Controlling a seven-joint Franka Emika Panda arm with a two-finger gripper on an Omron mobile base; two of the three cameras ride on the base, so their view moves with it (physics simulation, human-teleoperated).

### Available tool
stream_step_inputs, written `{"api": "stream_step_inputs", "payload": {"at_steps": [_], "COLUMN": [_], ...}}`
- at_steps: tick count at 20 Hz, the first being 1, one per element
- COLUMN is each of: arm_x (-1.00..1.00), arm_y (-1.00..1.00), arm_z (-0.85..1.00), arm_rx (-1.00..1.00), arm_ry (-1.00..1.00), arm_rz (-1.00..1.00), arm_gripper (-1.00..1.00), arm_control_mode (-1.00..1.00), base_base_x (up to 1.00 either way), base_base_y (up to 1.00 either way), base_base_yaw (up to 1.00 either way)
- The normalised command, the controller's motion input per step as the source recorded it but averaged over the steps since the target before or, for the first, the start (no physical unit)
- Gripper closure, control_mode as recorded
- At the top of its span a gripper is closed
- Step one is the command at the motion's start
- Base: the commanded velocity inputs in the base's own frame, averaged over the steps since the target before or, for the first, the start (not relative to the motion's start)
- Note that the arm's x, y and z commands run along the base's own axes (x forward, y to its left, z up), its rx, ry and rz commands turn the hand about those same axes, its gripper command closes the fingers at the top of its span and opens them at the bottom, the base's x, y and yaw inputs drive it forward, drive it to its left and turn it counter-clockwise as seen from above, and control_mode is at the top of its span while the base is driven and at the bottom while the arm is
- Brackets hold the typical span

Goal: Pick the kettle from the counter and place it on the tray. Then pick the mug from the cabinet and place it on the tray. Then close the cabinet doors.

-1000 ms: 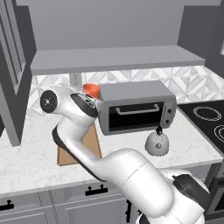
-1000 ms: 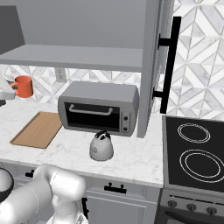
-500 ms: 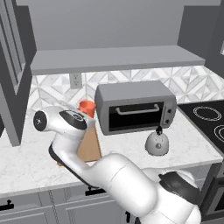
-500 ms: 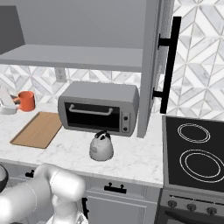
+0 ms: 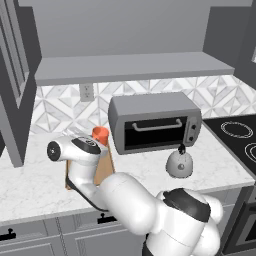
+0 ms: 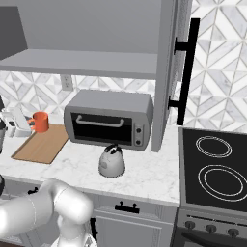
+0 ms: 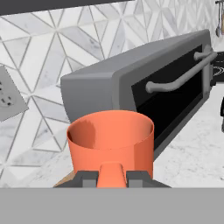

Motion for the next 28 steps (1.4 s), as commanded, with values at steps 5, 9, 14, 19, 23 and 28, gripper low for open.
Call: {"api": "stream_step_inputs", "payload": {"at_steps": [5,9,14,19,23,28], "arm_x": [0.54,0.21,0.22,0.42,0.49,0.45], "arm_y": [0.43,0.31,0.11,0.06,0.07,0.21], "arm_z": [-0.48,-0.41,-0.41,-0.38,-0.37,-0.29], "arm_rx": [0.02,0.05,0.01,-0.01,-0.02,-0.06], "arm_ry": [0.01,0.00,0.00,0.00,0.00,0.00], "arm_rz": [-0.19,-0.16,-0.13,-0.08,-0.02,-0.01], "arm_gripper": [1.00,1.00,1.00,1.00,1.00,1.00], "arm_control_mode": [-1.00,-1.00,-1.00,-1.00,-1.00,-1.00], "base_base_x": [0.00,0.00,0.00,0.00,0.00,0.00], "base_base_y": [0.00,0.00,0.00,0.00,0.00,0.00], "base_base_yaw": [0.00,0.00,0.00,0.00,0.00,0.00]}}
